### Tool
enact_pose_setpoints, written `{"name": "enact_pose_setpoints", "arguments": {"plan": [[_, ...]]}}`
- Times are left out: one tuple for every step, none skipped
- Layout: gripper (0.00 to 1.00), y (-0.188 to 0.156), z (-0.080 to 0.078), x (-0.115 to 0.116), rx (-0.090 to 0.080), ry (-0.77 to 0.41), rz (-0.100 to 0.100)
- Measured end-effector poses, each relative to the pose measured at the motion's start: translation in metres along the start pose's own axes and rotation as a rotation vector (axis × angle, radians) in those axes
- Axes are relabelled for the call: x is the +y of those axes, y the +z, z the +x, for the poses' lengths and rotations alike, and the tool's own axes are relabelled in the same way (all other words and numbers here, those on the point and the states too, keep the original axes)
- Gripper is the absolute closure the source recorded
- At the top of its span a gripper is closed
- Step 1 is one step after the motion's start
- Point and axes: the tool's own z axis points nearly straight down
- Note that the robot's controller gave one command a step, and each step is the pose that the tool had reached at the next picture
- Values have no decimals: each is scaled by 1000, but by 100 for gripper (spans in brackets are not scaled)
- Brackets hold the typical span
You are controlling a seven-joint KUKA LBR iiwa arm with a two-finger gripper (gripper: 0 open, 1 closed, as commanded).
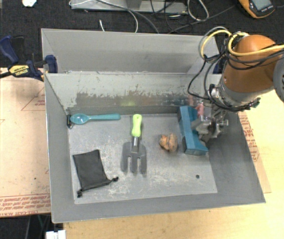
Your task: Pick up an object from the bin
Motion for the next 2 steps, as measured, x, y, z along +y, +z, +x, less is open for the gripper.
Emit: {"name": "enact_pose_setpoints", "arguments": {"plan": [[100, -26, -1, -2, -3, 3, 10], [100, -50, -2, 0, -4, 4, 1]]}}
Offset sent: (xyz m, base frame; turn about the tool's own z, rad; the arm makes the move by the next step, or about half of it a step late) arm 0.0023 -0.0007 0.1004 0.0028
